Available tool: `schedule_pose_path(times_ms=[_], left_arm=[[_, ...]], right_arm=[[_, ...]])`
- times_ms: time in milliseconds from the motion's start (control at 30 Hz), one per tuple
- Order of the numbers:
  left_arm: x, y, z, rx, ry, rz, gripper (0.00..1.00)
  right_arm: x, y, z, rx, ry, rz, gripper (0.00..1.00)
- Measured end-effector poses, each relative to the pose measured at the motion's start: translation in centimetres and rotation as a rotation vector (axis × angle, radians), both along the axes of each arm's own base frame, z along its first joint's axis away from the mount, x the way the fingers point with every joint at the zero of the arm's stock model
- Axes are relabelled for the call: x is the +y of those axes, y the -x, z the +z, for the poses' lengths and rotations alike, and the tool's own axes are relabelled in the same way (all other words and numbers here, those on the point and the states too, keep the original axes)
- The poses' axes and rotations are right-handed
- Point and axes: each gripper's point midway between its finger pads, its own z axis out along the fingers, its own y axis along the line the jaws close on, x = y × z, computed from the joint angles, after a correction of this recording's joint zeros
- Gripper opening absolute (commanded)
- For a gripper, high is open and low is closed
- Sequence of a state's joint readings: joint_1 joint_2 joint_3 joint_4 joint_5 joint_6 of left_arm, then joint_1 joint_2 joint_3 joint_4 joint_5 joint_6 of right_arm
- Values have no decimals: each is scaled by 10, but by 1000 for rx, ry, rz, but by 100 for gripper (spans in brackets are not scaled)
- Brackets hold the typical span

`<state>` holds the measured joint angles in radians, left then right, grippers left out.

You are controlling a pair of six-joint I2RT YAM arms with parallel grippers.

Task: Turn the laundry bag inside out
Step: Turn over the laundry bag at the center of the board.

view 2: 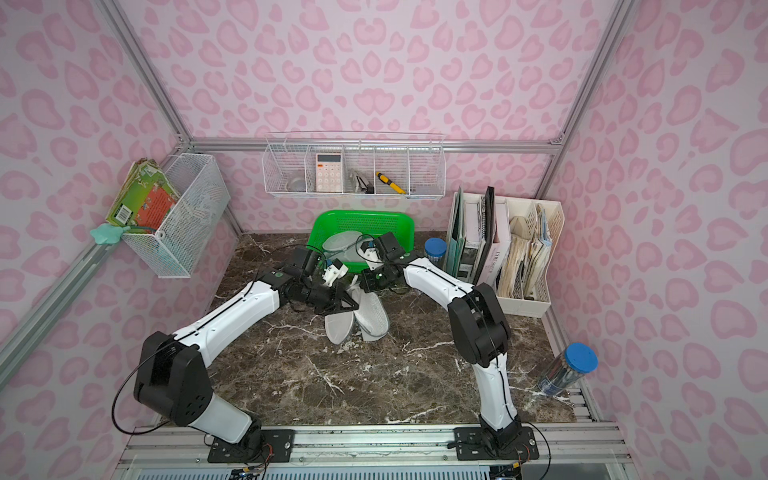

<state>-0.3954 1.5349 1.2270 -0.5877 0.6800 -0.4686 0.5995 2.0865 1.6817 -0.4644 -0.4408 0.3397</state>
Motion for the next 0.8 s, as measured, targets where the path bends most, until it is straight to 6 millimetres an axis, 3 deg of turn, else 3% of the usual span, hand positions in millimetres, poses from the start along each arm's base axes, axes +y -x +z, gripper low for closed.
schedule_pose_path(times_ms=[133, 367, 467, 500, 633, 800], left_arm=[[15, -4, 15, -122, -45, 59, 0], [53, -6, 15, -182, -109, 215, 0], [61, -5, 12, -167, -106, 247, 0], [61, -5, 11, -163, -106, 250, 0], [59, -9, 1, -110, -104, 260, 0], [53, -17, 6, -73, -80, 286, 0]], right_arm=[[-22, -1, -15, 111, -34, -37, 0], [-35, 17, -12, 210, -113, -30, 0], [-39, 26, -8, 217, -133, -26, 0], [-40, 27, -6, 211, -135, -26, 3], [-44, 23, 4, 127, -88, -50, 46], [-57, 12, 36, -8, -56, -118, 62]])
